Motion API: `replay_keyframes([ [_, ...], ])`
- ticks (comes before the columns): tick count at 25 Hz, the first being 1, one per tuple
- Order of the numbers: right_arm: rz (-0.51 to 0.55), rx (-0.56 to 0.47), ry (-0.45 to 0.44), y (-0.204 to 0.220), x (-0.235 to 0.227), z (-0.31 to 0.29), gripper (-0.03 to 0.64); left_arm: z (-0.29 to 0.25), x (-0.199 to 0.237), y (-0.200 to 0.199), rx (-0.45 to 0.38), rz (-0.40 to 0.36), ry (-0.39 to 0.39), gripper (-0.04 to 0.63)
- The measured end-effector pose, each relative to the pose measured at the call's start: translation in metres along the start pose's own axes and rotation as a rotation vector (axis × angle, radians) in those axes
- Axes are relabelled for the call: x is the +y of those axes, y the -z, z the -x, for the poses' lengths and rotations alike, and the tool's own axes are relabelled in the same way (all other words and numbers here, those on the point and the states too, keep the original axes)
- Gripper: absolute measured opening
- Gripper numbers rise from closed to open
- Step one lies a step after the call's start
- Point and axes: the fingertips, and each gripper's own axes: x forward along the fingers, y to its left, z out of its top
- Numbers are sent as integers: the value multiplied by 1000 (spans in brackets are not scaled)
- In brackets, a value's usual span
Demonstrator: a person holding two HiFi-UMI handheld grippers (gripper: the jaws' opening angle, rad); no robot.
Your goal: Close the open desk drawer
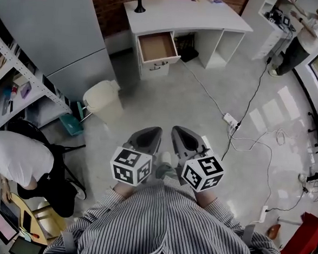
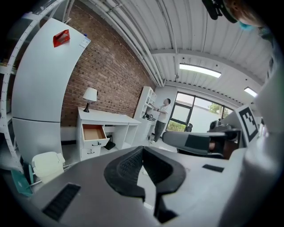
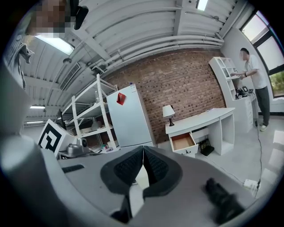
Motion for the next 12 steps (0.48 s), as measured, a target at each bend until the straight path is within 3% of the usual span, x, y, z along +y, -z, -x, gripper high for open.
replay_keyframes([
  [12, 24, -25, -65, -79, -118, -88, 17, -139, 45, -79, -38, 4, -44, 12],
])
